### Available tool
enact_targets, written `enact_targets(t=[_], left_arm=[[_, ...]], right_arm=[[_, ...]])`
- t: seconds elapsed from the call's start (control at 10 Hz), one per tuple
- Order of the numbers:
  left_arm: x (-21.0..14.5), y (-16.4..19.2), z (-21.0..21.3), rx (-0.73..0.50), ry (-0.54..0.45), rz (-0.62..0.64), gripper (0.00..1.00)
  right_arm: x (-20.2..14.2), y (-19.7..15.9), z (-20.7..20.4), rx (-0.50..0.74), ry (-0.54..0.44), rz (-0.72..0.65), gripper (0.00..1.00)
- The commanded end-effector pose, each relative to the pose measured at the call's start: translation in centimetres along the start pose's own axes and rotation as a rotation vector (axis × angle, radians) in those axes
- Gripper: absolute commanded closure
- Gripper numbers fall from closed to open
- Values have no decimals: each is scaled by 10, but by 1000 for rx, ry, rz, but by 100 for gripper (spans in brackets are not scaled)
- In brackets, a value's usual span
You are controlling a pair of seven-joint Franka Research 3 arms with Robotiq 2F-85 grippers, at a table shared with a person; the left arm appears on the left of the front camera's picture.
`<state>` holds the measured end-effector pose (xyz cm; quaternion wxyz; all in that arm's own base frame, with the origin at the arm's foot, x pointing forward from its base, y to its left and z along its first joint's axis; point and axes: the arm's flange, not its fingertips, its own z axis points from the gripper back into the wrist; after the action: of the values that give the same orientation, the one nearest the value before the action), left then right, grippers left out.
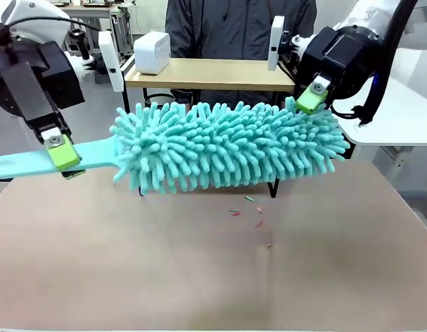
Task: Clean the shelf.
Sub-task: Hand the Duster back to the human.
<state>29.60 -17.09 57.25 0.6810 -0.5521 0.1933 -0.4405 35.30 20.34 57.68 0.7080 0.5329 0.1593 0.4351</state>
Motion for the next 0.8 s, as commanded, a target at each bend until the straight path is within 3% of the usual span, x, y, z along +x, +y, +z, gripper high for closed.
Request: enact_targets(t=[0.0,0.4,0.5,0.6,0.7], left_arm=[[2,0,-1,-41,-42,-61,88],[3,5,-2,-44,-68,-10,88],[3,5,-3,-48,-62,-14,88],[3,5,-3,-49,-61,-10,88],[3,6,-3,-44,-59,-2,88]], right_arm=[[-5,-7,2,3,-11,21,0],[-4,-8,-2,38,11,18,0],[-6,-8,-3,35,31,29,57],[-6,-8,-3,42,34,27,59],[-6,-8,-3,40,40,24,100]])
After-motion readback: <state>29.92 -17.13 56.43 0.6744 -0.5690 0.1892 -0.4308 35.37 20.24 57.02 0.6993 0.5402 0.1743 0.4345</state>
